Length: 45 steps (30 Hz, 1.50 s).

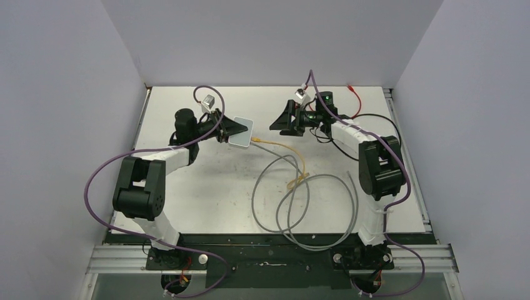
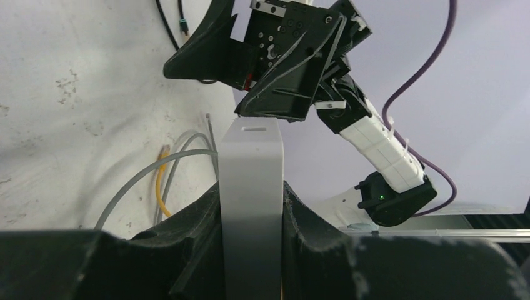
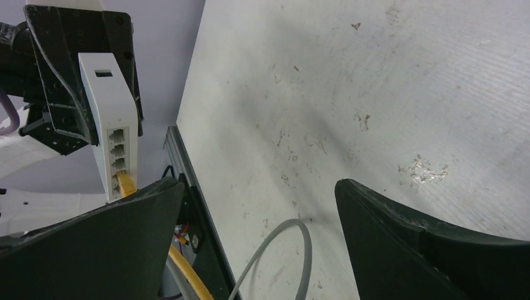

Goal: Pull the plug from the switch port

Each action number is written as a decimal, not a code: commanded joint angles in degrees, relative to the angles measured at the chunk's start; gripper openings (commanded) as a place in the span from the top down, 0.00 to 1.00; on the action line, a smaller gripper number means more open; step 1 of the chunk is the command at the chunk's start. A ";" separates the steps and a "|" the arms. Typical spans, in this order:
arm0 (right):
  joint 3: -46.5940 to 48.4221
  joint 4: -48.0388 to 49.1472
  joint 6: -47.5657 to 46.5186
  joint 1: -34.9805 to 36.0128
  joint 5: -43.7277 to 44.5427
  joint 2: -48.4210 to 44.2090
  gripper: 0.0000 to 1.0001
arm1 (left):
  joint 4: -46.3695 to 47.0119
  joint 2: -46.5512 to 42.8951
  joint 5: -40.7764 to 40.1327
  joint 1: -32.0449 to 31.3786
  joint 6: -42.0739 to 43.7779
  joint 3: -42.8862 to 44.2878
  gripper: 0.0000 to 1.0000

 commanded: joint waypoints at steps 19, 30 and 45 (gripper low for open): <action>3.08 8.63 5.43 6.05 -6.85 -3.39 0.05 | 12.99 0.34 1.03 0.29 -6.46 -1.30 1.00; 4.03 8.44 5.56 7.41 -9.65 -3.77 0.06 | 12.97 0.12 0.96 0.20 -6.37 -1.58 1.00; 4.32 7.04 5.33 9.96 -11.02 -4.01 0.29 | 12.69 -0.08 1.04 0.24 -6.17 -1.58 1.00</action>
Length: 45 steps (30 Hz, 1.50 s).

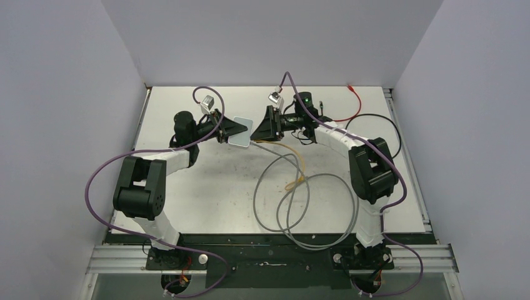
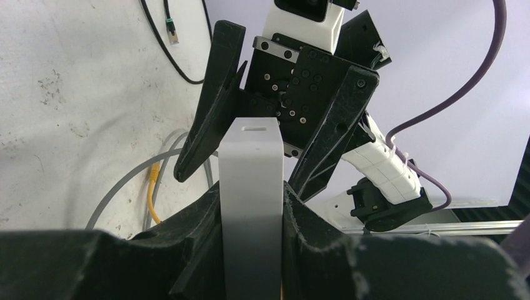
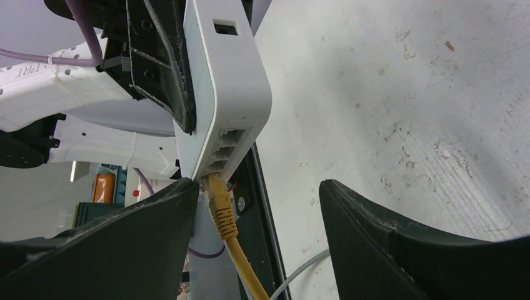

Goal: Pull the plug from the switch port

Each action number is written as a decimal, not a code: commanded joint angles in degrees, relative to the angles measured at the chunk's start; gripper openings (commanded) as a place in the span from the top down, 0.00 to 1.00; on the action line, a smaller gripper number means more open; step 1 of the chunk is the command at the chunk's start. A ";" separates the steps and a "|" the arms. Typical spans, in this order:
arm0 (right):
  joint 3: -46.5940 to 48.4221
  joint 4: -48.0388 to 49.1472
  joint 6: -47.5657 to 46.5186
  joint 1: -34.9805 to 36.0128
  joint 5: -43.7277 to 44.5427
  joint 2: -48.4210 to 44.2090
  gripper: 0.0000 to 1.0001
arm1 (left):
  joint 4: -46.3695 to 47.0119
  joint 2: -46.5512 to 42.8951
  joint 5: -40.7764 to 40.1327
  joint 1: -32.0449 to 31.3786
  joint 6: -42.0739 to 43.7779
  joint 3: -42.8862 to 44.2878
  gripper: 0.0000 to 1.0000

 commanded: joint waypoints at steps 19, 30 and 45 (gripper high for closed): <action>3.46 2.01 1.31 1.52 -3.21 -3.97 0.56 | 2.31 -0.87 0.31 0.32 0.35 0.75 1.00; 3.11 1.24 0.64 1.66 -3.23 -4.55 0.86 | 1.53 -0.61 0.05 0.30 0.87 1.54 1.00; 2.86 0.14 -0.53 1.18 -2.57 -4.65 0.95 | 1.32 -1.01 -0.07 0.29 1.06 1.33 1.00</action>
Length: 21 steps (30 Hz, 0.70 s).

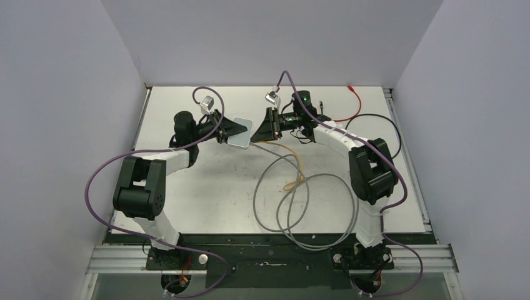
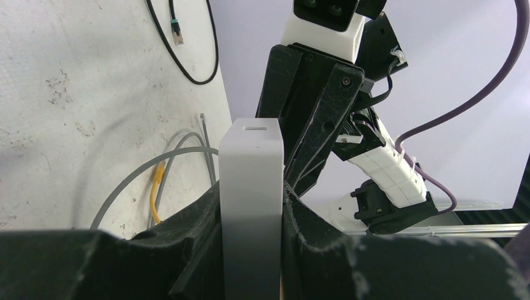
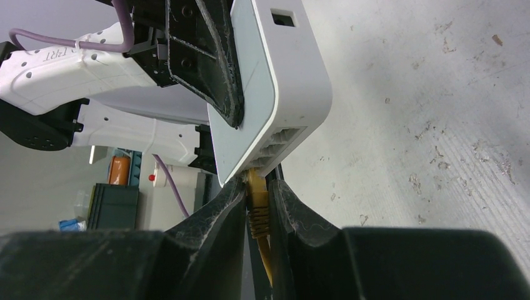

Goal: Pull the plug from the switch port

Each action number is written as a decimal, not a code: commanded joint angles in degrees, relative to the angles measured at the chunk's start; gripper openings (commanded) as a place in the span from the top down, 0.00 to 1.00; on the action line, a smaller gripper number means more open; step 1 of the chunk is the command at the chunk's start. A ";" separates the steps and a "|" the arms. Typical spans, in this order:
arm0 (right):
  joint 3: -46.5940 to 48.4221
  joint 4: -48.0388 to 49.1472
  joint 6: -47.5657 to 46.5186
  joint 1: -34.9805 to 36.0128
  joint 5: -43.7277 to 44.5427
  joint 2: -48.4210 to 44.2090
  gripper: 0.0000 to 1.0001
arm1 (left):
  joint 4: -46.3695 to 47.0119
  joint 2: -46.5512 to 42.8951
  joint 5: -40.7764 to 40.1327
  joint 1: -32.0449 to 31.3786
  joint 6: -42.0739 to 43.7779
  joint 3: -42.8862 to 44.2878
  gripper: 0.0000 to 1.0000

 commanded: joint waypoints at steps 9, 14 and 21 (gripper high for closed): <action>-0.86 -1.79 -5.38 -1.81 2.14 -5.75 0.95 | 0.47 -2.24 -0.82 0.29 1.62 1.17 1.00; -2.24 -2.95 -6.83 -2.50 2.12 -6.12 0.95 | 0.53 -2.46 -0.95 0.60 1.71 1.15 1.00; -2.59 -3.73 -8.51 -2.99 2.38 -6.42 0.95 | 0.56 -2.52 -1.05 0.81 1.79 1.21 1.00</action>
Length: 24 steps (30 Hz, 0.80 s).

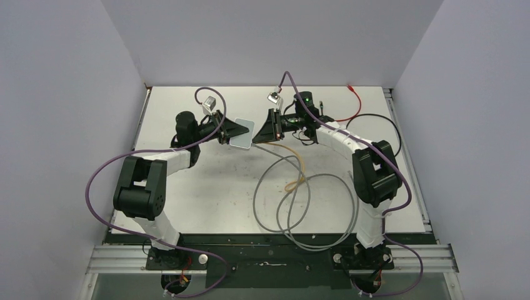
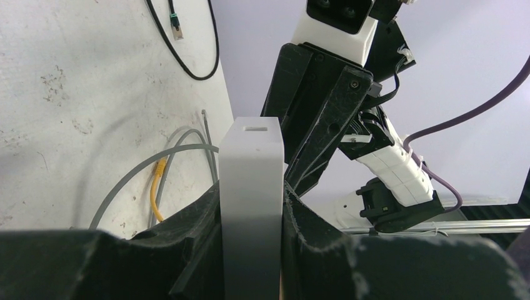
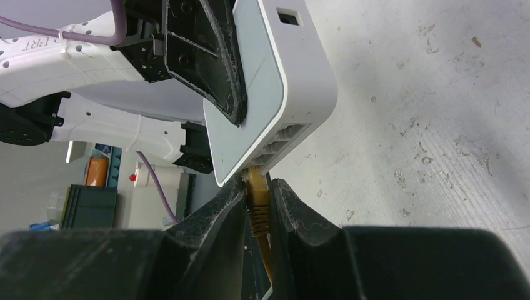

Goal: Pull the plug from the switch port

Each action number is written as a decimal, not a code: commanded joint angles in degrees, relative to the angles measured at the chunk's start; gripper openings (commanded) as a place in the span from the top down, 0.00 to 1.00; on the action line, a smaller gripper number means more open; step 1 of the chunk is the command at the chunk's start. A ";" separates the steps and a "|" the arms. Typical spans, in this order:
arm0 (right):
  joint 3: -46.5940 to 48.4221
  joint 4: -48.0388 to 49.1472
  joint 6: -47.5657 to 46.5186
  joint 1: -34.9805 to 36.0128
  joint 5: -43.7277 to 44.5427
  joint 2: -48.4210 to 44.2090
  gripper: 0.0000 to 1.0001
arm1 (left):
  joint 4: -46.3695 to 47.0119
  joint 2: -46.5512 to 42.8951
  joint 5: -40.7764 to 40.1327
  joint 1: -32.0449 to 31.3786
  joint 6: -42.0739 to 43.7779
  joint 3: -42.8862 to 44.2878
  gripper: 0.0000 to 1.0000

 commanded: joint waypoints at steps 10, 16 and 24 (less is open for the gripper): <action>-1.01 -3.43 -4.25 -3.02 0.69 -4.33 0.95 | 0.64 -3.24 -1.83 2.04 1.01 0.61 1.00; -0.81 -3.60 -4.25 -3.06 0.96 -4.34 0.95 | 0.62 -3.22 -1.76 2.09 1.06 0.46 1.00; 1.09 -3.66 -3.73 -3.15 2.19 -4.88 0.95 | -1.72 -3.62 -1.24 2.01 2.86 0.58 1.00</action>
